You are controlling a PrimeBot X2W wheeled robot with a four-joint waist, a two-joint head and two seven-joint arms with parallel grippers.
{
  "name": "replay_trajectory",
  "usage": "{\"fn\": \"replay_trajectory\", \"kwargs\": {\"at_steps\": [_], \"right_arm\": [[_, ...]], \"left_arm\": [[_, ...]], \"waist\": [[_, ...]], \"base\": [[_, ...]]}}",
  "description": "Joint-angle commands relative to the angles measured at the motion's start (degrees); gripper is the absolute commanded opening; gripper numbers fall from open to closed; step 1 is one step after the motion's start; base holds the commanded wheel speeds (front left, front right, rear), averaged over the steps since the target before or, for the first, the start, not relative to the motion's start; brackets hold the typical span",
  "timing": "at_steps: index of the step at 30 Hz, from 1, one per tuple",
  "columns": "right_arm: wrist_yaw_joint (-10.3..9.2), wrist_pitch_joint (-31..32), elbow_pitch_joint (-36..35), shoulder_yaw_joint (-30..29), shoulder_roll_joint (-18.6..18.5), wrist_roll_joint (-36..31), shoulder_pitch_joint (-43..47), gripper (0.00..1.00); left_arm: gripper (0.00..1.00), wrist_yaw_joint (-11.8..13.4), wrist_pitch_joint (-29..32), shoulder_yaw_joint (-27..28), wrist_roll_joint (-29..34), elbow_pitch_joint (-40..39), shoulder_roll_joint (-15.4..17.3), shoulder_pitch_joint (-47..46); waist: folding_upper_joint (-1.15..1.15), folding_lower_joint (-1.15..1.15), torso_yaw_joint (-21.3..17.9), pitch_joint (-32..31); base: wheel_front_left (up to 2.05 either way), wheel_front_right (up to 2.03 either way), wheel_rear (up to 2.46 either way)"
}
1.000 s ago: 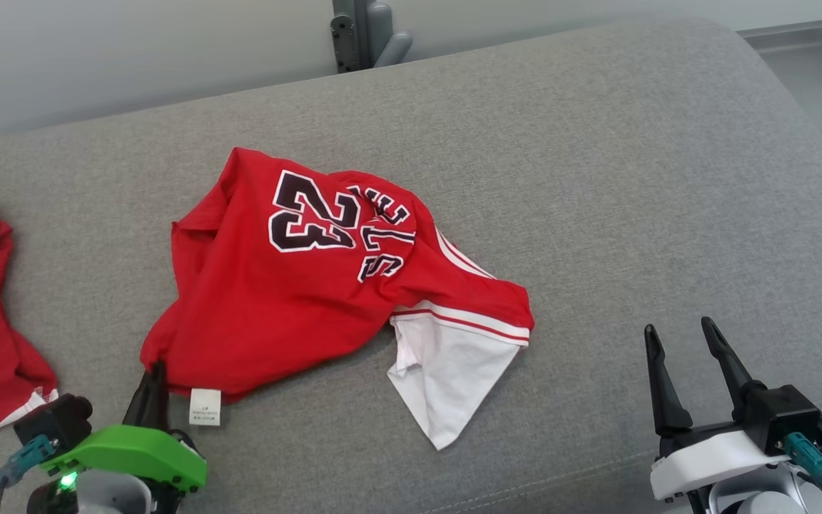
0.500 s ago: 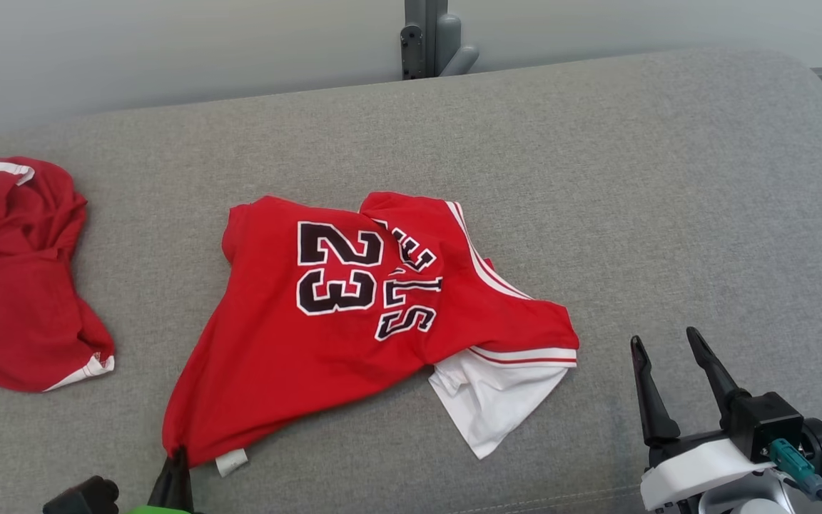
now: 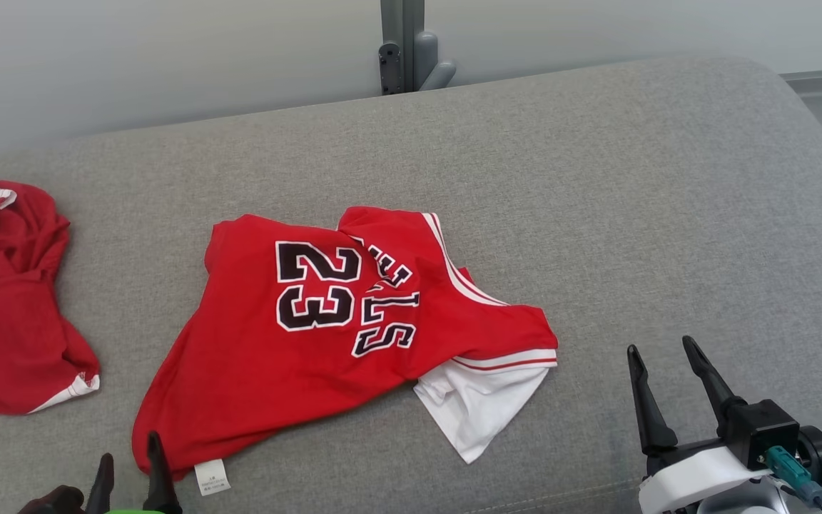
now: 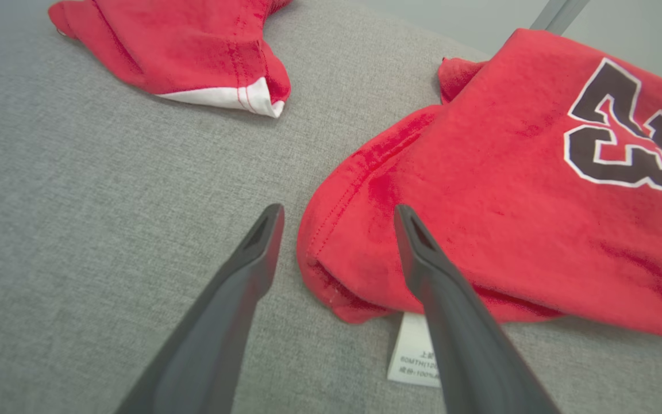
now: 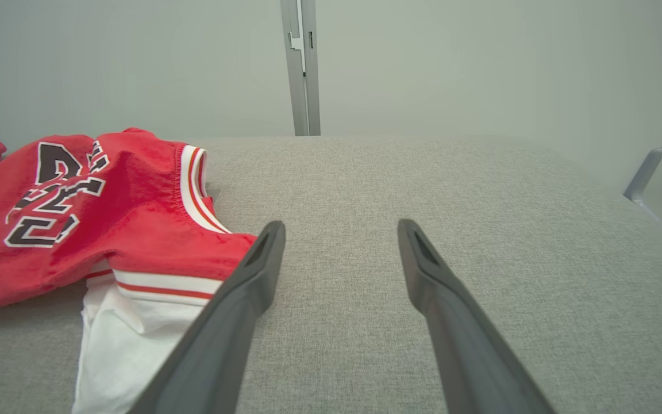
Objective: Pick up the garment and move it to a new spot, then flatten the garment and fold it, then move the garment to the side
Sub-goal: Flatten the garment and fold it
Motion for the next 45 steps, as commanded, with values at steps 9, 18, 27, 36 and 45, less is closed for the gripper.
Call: {"fn": "replay_trajectory", "kwargs": {"at_steps": [9, 18, 27, 36, 45], "right_arm": [[-0.04, -0.18, -1.50, -0.98, -0.13, 0.11, 1.04, 1.00], [-0.04, -0.18, -3.99, -3.26, -0.12, -2.15, 3.39, 1.00], [-0.04, -0.18, -3.63, -5.09, -0.14, -3.09, 4.55, 1.00], [-0.04, -0.18, -2.47, -5.91, -0.13, -4.69, 5.07, 1.00], [-0.04, -0.18, -0.84, -5.45, -0.14, -4.67, 4.11, 1.00]], "left_arm": [[1.00, 2.01, -1.49, 1.70, 6.56, -14.63, -1.14, 3.65], [1.00, -3.16, -1.50, 2.07, 15.33, -17.94, -4.24, 8.77], [1.00, -6.87, -1.45, 6.87, 20.95, -15.30, -6.34, 11.40], [1.00, -10.32, -1.44, 8.18, 23.53, -15.45, -6.92, 11.34], [1.00, -10.96, -1.44, 8.13, 23.03, -14.34, -6.96, 9.54]], "waist": [[0.48, 0.00, -1.59, -1.06], [0.48, 0.00, -1.10, -4.46], [0.48, 0.00, 0.02, -6.24], [0.48, 0.00, 1.38, -7.09], [0.48, 0.00, 1.99, -6.93]], "base": [[0.00, 0.00, 0.00], [0.00, 0.00, 0.00], [0.00, 0.00, 0.00], [0.00, 0.00, 0.00], [0.00, 0.00, 0.00]]}}
